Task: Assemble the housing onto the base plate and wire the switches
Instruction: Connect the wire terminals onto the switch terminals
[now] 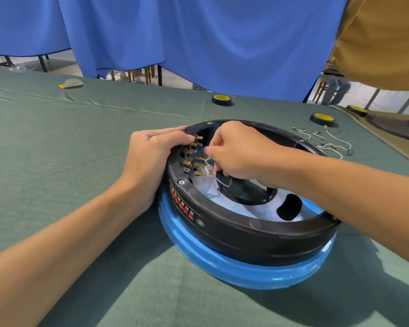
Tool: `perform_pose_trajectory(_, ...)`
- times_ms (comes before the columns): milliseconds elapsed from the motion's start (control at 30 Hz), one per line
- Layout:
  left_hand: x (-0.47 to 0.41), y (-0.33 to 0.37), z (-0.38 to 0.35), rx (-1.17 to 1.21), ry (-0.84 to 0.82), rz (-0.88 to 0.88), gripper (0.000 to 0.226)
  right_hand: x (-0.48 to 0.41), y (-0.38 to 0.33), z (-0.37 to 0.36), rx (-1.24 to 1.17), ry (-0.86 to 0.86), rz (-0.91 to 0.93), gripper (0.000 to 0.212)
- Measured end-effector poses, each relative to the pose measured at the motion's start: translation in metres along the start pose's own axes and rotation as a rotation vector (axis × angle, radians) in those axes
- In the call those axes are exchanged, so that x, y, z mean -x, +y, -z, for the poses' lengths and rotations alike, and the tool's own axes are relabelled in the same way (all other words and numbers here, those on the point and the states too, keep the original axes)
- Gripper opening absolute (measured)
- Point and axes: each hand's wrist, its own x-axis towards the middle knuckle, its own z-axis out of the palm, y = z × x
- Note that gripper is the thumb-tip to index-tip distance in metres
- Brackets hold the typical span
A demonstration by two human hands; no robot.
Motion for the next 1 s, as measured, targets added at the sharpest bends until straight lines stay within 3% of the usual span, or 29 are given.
perform_pose_trajectory(233,-0.0007,0.0011,0.0003,-0.028,-0.009,0.020,0.033,0.0007,0.0008,0.0012,-0.029,-0.010,0.023,0.031)
perform_pose_trajectory(567,0.0010,0.0017,-0.0007,-0.050,-0.001,0.020,0.025,0.0010,-0.0020,0.0002,-0.071,0.037,0.032,0.024)
perform_pose_trajectory(667,0.0027,0.0021,-0.0015,-0.044,0.023,0.002,0.013,0.0032,-0.0016,0.0019,-0.128,0.037,0.028,0.021)
perform_pose_trajectory(1000,0.0052,-0.0027,-0.0021,0.046,0.068,0.053,0.015,0.0015,-0.0009,0.0008,-0.169,0.091,0.010,0.028)
